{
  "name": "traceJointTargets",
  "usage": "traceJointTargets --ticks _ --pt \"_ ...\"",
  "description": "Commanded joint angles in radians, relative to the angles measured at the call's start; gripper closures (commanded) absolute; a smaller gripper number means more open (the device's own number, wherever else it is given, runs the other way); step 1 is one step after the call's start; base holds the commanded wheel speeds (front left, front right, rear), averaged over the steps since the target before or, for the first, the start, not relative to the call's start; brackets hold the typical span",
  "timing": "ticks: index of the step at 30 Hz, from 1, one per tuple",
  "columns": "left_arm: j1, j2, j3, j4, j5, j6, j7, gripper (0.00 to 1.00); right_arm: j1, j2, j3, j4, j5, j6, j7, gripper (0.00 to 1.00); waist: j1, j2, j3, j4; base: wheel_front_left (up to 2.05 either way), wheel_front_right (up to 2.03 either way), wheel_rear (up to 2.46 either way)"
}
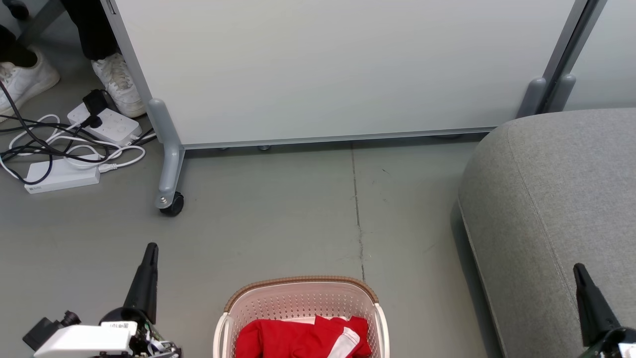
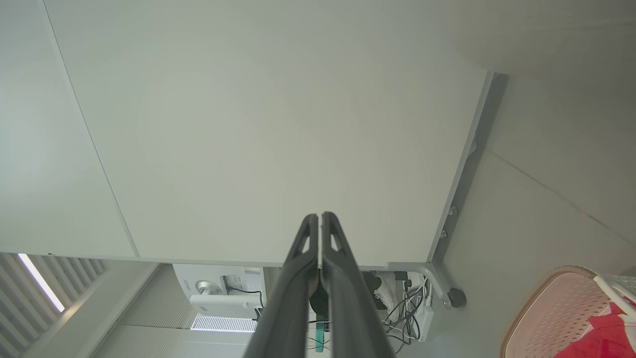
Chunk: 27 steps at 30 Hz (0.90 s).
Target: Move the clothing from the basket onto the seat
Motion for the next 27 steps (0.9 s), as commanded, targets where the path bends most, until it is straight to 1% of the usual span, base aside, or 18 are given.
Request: traceJointTargets --ticks 1,2,4,19,27 --pt "0.0 0.0 -0.001 0.004 0.0 0.0 -0.001 1.0 0.0 0.001 0.001 0.003 -0.001 0.0 0.0 1.0 0.0 0.0 0.0 0.0 0.0 0.0 0.0" --pt "0.001 -0.002 -0.002 0.013 0.0 0.0 -0.001 0.0 -0.001 0.007 0.004 0.011 -0.001 0.0 0.0 0.0 0.0 0.0 0.0 0.0 0.0 0.0 0.0" --pt "0.006 -0.006 -0.004 0.03 0.0 0.001 -0.003 0.0 -0.001 0.02 0.01 0.027 -0.003 -0.002 -0.001 0.0 0.0 0.0 0.0 0.0 0.0 0.0 0.0" --pt "-0.019 -0.005 0.001 0.079 0.035 -0.009 -0.072 0.0 -0.053 0.046 -0.002 0.081 -0.113 -0.001 -0.027 0.0 0.0 0.0 -0.013 -0.004 0.0 0.0 0.0" --pt "-0.036 -0.004 0.021 0.104 0.098 -0.014 -0.107 0.0 -0.093 0.069 -0.036 0.119 -0.242 0.0 -0.04 0.0 0.0 0.0 -0.021 -0.003 0.0 0.0 0.0"
